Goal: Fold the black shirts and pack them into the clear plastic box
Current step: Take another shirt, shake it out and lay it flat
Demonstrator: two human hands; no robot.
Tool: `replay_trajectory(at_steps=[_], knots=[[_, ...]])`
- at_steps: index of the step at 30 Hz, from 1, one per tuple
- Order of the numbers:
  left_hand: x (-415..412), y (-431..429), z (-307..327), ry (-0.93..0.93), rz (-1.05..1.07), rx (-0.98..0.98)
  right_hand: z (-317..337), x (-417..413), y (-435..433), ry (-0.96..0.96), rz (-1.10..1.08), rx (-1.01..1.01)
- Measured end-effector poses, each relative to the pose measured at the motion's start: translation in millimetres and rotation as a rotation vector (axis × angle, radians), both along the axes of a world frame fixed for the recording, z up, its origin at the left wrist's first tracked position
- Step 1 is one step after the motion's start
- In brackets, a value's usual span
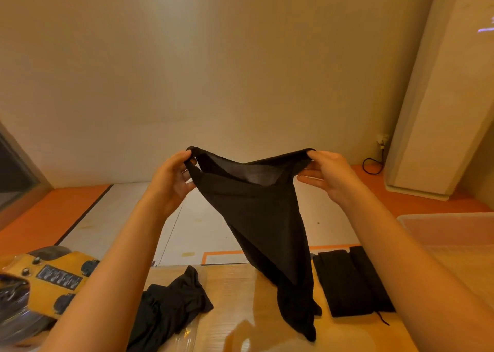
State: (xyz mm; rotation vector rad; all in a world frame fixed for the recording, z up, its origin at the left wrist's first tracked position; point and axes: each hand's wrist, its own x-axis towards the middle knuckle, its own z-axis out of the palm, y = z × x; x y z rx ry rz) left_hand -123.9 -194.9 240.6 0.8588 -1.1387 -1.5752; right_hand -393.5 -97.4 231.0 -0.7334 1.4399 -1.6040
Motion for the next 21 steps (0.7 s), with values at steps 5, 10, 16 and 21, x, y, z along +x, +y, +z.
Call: replay_trajectory(at_steps=[5,10,16,21], knots=[[-24,12,22,-0.097,-0.193,-0.16,14,13,2,0.072,0.155,-0.05],[-54,33,23,-0.312,-0.238,-0.397,8,51,9,0.21,0.472,-0.068],[-64,44,14,-0.664,-0.141,-0.582,-6,76,17,0.034,0.583,-0.161],[-44,39,-8,-0.696,-0.277,-0.347,-11,73,16,0.045,0.416,-0.146]])
